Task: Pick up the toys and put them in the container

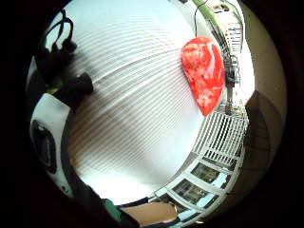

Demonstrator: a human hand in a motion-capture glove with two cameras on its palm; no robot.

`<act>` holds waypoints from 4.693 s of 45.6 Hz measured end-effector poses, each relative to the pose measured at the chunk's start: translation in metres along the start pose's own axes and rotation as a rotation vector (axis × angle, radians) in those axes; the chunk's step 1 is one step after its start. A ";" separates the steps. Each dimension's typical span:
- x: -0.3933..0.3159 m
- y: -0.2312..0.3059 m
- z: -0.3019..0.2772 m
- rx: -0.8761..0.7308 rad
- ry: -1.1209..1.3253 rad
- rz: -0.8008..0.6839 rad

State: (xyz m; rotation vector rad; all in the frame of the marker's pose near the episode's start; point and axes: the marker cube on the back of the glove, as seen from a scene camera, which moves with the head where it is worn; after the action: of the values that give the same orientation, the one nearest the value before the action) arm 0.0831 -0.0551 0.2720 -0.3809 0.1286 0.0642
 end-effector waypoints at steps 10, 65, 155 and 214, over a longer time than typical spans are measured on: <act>-0.013 0.016 -0.111 0.114 -0.030 -0.087; -0.310 0.114 -0.316 0.416 -0.048 -0.332; 0.176 -0.038 -0.135 0.241 -0.009 0.019; 0.223 -0.063 0.038 0.059 -0.095 0.169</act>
State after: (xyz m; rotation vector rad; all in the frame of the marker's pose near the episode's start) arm 0.3140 -0.0903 0.2992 -0.3064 0.0681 0.2442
